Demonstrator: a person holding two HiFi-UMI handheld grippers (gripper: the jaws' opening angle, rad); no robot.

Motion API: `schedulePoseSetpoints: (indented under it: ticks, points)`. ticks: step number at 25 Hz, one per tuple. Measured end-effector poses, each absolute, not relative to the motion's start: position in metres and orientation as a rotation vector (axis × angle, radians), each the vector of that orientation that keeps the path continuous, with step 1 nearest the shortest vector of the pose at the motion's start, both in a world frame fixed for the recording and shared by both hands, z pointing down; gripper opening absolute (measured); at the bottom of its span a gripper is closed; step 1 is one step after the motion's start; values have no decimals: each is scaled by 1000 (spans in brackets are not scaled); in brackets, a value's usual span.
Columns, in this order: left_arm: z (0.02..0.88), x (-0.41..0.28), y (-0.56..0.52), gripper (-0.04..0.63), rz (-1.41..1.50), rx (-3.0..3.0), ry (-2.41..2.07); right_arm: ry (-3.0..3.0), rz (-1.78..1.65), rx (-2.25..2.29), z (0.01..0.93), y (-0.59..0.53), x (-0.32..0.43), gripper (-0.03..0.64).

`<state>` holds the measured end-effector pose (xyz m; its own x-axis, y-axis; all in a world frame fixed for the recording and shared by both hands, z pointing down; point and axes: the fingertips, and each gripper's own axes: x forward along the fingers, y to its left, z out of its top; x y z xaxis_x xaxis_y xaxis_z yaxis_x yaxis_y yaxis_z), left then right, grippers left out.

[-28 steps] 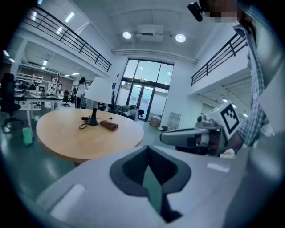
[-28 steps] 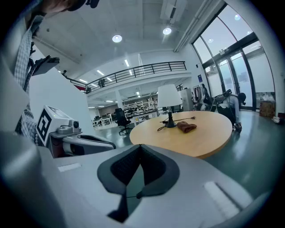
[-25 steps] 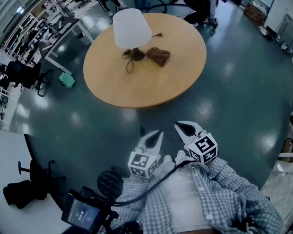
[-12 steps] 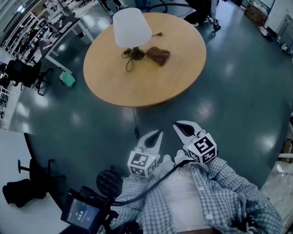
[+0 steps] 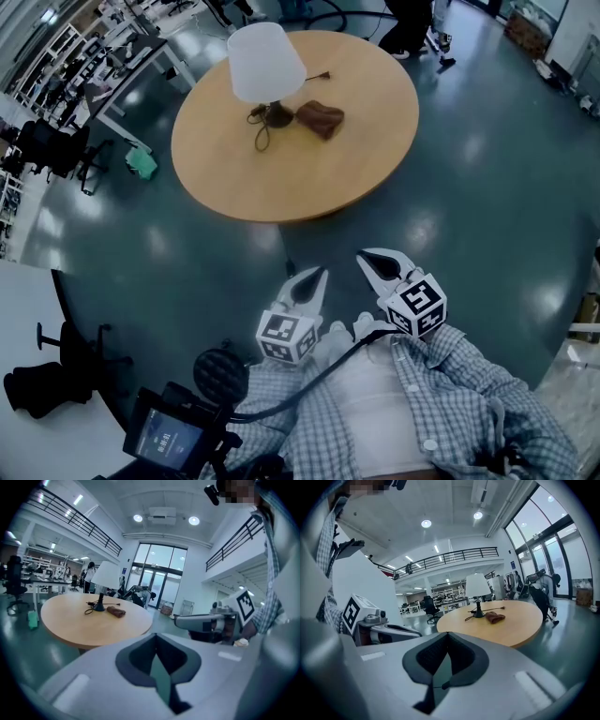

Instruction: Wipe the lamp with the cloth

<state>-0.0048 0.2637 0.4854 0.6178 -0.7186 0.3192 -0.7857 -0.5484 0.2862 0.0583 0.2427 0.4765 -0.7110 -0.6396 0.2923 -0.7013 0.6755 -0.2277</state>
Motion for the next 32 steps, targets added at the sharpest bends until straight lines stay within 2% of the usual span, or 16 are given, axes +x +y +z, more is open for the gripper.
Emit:
schedulePoseSetpoints:
  ticks: [14, 22, 32]
  points:
    - [486, 19, 250, 2, 214, 2415, -1269, -2680, 422, 1062, 487, 230, 99, 3]
    - [501, -4, 201, 2, 235, 2404, -1268, -2658, 444, 1071, 503, 186, 82, 3]
    - [506, -55, 90, 2, 198, 2404, -1197, -2629, 579, 1230, 495, 63, 48, 3]
